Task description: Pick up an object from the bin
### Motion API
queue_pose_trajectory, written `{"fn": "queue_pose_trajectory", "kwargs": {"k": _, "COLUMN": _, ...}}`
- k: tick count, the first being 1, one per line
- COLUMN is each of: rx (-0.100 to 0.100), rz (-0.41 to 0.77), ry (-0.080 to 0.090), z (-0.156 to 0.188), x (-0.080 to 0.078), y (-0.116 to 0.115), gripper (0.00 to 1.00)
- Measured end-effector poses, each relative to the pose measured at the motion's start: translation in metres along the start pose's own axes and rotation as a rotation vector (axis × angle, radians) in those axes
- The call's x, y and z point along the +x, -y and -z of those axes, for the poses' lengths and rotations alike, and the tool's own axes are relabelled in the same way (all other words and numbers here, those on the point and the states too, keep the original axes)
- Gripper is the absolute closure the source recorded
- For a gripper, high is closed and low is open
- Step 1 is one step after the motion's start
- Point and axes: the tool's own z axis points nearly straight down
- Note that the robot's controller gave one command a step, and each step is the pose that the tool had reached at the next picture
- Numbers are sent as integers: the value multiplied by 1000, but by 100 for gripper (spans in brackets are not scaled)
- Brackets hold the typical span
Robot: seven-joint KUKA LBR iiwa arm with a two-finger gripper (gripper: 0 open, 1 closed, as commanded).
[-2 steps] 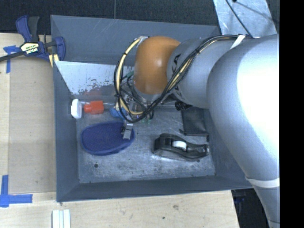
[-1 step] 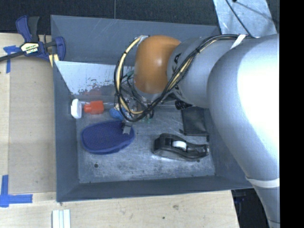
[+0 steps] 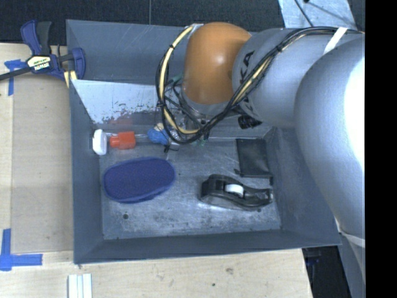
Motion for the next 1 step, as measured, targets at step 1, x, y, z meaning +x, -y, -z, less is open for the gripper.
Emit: {"fn": "queue_pose_trajectory", "kwargs": {"k": 1, "rx": 0, "rz": 0, "ry": 0, "z": 61, "x": -3, "y": 0, "gripper": 100}}
